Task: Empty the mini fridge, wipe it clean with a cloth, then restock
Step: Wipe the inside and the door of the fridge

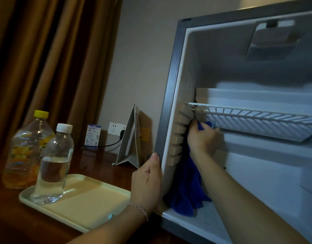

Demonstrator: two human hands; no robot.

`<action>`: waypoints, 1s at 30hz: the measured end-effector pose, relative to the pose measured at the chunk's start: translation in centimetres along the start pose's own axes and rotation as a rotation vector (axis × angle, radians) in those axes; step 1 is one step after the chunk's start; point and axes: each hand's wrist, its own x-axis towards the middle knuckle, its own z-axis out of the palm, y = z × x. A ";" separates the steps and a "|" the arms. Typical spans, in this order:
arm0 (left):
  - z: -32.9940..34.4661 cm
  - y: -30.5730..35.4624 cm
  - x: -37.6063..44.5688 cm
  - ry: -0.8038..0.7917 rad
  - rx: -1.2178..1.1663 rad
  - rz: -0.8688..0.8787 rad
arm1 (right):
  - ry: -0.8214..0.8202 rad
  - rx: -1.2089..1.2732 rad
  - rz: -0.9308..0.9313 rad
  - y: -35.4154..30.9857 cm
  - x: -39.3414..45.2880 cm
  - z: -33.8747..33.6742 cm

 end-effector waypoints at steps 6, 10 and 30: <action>-0.1 -0.3 0.1 0.004 -0.015 -0.004 | 0.015 -0.049 -0.020 1.4 -1.0 0.5; 0.0 -0.2 0.0 -0.008 -0.010 0.004 | -0.040 0.180 -0.010 2.6 -2.6 -0.3; 0.3 0.1 -0.3 0.055 0.024 0.006 | -0.352 0.468 -0.359 -1.8 -4.3 -3.9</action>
